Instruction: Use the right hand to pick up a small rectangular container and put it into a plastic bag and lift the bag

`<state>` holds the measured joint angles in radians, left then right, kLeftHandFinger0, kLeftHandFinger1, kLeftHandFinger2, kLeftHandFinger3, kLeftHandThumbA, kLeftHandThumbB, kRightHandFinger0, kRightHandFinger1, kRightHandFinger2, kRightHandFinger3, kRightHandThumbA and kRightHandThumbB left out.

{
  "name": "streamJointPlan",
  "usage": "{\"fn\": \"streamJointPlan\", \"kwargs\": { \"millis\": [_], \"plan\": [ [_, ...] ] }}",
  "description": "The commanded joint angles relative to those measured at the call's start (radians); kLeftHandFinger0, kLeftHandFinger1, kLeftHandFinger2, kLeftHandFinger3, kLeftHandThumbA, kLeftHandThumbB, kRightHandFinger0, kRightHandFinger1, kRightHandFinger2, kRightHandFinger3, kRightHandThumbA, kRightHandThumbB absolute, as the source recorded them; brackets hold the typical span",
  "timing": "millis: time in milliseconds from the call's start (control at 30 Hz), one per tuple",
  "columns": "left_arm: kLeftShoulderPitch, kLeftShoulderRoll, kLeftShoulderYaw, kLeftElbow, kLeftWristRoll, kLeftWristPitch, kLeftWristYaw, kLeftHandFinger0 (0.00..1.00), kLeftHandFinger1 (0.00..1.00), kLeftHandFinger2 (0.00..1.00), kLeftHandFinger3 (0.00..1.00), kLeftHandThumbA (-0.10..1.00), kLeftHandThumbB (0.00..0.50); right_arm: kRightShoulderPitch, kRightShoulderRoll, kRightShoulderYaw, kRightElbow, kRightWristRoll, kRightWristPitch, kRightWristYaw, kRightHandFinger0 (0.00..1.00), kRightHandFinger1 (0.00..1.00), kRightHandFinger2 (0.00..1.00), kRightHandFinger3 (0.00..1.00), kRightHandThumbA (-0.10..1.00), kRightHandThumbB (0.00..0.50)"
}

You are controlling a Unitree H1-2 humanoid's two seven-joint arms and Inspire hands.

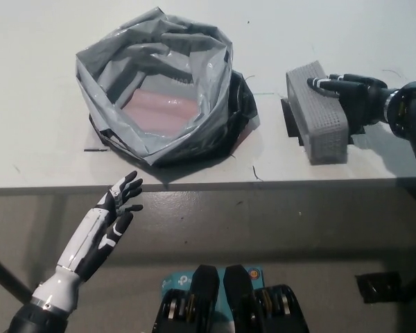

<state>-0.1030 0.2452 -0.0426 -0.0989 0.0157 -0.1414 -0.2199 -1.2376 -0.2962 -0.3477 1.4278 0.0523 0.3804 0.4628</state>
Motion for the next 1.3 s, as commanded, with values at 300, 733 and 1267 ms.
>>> {"fn": "streamJointPlan", "kwargs": {
  "millis": [300, 733, 1267],
  "plan": [
    [0.023, 0.015, 0.007, -0.014, -0.003, -0.028, -0.004, 0.83, 0.9, 1.0, 1.0, 0.92, 0.286, 0.003, -0.018, -0.263, -0.037, 0.29, -0.009, 0.003, 0.0, 0.0, 0.43, 0.76, 0.31, 0.037],
    [0.065, 0.009, 0.009, -0.012, -0.001, -0.05, 0.002, 0.82, 0.88, 1.0, 1.0, 0.9, 0.277, -0.043, 0.114, -0.372, -0.288, 0.472, 0.089, 0.05, 0.0, 0.0, 0.34, 0.56, 0.34, 0.038],
    [0.107, 0.007, 0.002, -0.02, 0.0, -0.057, -0.003, 0.8, 0.87, 1.0, 1.0, 0.89, 0.264, -0.127, 0.241, -0.008, -0.634, 0.841, 0.09, -0.153, 0.0, 0.03, 0.49, 0.54, 0.24, 0.016]
  ]
}}
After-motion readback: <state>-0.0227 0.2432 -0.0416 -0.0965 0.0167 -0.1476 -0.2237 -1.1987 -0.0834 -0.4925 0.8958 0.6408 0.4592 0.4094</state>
